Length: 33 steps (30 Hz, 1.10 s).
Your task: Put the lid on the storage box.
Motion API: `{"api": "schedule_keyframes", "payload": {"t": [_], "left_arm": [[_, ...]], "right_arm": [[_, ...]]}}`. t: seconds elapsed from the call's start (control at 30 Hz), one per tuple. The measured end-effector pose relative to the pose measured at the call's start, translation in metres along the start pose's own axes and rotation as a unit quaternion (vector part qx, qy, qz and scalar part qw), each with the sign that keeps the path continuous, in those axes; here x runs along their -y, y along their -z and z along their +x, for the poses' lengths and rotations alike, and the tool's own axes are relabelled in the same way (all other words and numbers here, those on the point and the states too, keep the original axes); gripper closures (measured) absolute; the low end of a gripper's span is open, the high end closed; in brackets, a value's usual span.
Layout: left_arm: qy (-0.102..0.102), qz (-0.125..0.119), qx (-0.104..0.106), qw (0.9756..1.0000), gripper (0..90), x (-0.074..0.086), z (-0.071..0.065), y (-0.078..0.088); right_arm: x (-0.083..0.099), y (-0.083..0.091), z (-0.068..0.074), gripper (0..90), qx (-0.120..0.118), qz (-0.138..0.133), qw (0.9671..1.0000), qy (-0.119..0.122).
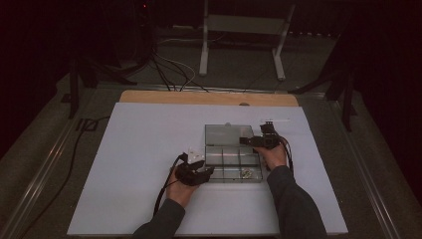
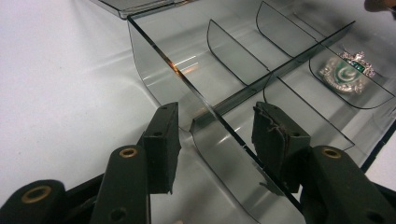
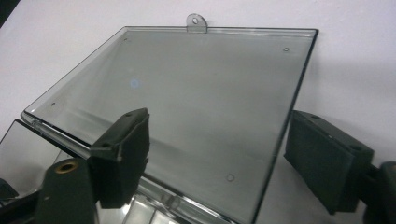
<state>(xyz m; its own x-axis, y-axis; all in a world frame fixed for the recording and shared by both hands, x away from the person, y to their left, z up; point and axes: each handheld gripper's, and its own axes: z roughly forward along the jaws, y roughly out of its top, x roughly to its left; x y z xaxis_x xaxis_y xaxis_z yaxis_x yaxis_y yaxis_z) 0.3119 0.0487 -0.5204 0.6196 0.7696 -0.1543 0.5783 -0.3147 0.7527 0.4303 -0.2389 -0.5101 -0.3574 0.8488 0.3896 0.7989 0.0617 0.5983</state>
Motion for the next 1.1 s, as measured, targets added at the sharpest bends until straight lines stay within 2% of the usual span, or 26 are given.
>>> {"api": "schedule_keyframes", "payload": {"t": [0.33, 0.8, 1.1], "left_arm": [[-0.001, 0.001, -0.001, 1.0000, 54.2, -0.0004, 0.0000, -0.0001], [-0.003, 0.003, -0.002, 1.0000, 54.4, -0.0011, -0.0001, -0.0003], [-0.004, 0.004, -0.004, 1.0000, 54.6, -0.0013, -0.0004, -0.0004]], "right_arm": [[-0.0010, -0.0034, 0.0002, 19.6, -0.012, 0.009, 0.9998, -0.014], [-0.0012, -0.0026, -0.0057, 26.5, -0.035, 0.015, 0.9984, -0.043], [-0.0010, -0.0016, -0.0081, 29.9, -0.039, 0.012, 0.9980, -0.047]]}}
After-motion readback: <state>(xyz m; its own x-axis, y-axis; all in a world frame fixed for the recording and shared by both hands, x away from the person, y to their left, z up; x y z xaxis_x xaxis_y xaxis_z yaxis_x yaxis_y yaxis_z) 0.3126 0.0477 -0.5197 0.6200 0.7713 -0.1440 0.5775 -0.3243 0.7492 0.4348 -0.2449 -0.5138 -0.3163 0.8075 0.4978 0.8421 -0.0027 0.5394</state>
